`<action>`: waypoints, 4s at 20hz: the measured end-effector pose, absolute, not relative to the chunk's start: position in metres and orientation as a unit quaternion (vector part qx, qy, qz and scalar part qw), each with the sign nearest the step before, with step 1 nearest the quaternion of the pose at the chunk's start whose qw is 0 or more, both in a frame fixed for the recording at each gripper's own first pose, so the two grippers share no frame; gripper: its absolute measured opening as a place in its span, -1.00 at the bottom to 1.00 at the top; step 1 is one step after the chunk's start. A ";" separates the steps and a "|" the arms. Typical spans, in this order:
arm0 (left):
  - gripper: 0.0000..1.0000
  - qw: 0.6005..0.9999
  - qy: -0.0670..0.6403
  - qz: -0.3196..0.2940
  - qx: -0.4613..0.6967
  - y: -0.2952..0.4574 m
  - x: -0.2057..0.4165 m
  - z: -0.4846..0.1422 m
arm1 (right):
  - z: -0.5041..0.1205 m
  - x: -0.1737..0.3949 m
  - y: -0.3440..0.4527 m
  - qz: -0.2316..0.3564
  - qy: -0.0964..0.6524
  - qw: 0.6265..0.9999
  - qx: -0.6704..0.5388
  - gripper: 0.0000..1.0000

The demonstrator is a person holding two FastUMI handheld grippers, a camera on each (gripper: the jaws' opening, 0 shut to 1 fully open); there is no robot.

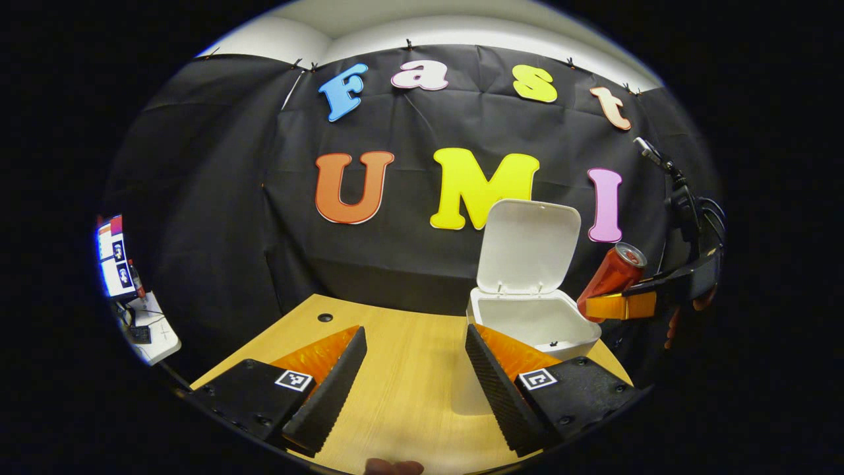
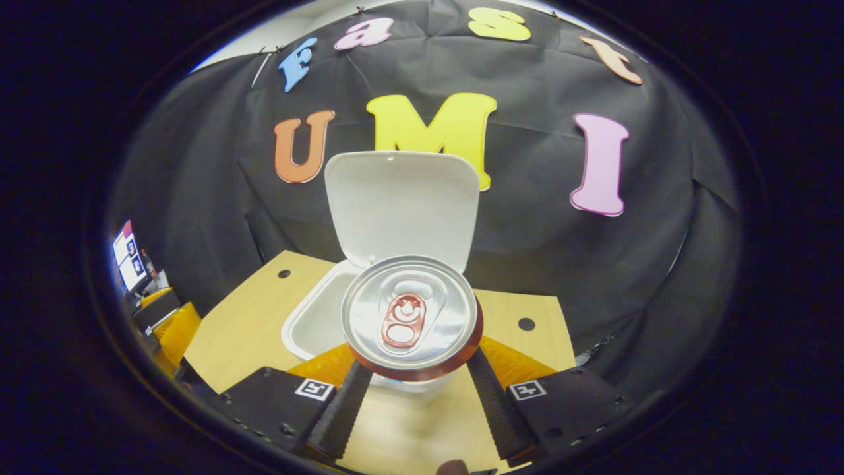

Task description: Press the lid of the desktop garbage bin to open it, pick up the crumpled paper on the desktop and throw it into the bin, then pick up the pop can on the desktop and drop it into the bin, and finally close the garbage bin lid.

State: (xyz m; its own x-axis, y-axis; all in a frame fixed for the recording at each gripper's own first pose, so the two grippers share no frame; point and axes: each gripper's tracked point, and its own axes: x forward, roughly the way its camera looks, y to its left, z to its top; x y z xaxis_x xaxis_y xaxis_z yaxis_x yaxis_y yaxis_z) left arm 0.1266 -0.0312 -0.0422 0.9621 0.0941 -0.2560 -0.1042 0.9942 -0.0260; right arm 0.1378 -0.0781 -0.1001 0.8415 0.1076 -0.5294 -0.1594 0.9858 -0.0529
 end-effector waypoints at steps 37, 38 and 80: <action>1.00 0.989 0.129 0.071 -0.023 -0.004 0.118 -0.035 | -0.046 0.172 -0.100 0.002 0.205 0.979 -0.012 0.89; 0.94 0.989 0.127 0.067 -0.023 -0.005 0.117 -0.033 | -0.036 0.170 -0.098 -0.001 0.194 0.981 -0.011 0.89; 0.94 0.993 0.093 0.071 -0.024 0.024 0.107 0.001 | 0.008 0.210 -0.027 -0.016 0.151 0.988 0.011 0.92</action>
